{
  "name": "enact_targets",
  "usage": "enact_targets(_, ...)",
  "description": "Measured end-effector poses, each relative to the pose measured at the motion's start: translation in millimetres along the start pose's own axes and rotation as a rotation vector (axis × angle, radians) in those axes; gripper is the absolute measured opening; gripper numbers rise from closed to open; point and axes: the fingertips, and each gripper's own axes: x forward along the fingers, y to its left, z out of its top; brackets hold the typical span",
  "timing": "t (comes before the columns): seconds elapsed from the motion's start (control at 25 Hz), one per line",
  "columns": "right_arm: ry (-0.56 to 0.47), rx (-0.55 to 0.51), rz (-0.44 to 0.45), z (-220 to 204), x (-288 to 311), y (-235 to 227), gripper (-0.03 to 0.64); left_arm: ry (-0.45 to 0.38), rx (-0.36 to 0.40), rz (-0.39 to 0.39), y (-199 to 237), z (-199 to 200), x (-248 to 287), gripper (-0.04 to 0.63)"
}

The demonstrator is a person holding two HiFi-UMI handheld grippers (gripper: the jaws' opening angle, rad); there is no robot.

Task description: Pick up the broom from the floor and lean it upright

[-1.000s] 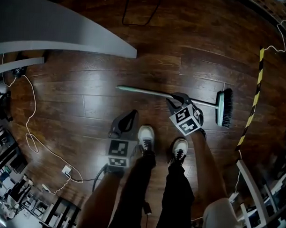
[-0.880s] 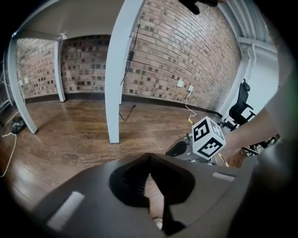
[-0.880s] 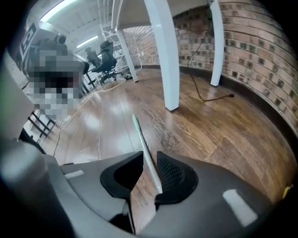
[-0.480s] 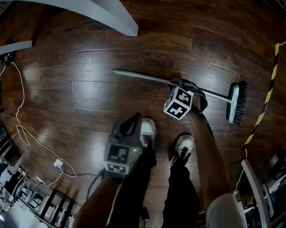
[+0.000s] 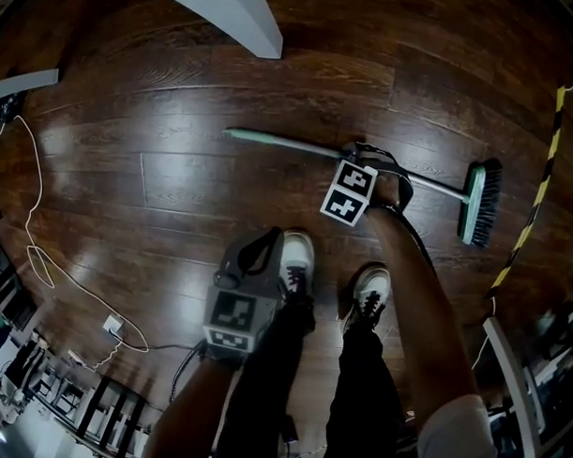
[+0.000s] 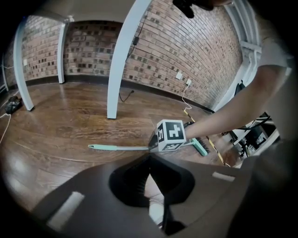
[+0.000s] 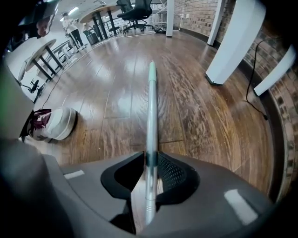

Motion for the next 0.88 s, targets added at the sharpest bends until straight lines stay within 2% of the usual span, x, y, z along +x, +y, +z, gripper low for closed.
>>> enact_targets(0.44,-0.002,0.006,-0.035,-2.1,6.5,0.3,0.081,0.030,-0.005,-0.002,0.5,-6.1,-8.0,0.002)
enact_targets(0.56,-0.038,0.015,-0.068,-2.0,-15.9,-1.2,0.083,0.018,-0.016,0.015,3.0,3.4,-14.2,0.002)
enact_targets(0.68,-0.098,0.041,-0.137,-1.2,-54.6,-12.3,0.083,-0.008,-0.007,0.013,1.5,24.1,-25.3,0.000)
enact_targets(0.8,-0.141,0.090,-0.236,-9.6,-118.7,-38.5,0.081,-0.036,0.077,-0.026,-8.6,56.8,-42.5,0.002)
enact_targets(0.88,-0.178,0.138,-0.295,-16.7,-180.5,-49.6,0.083,-0.053,0.194,-0.065,-22.9,86.1,-67.1,0.002)
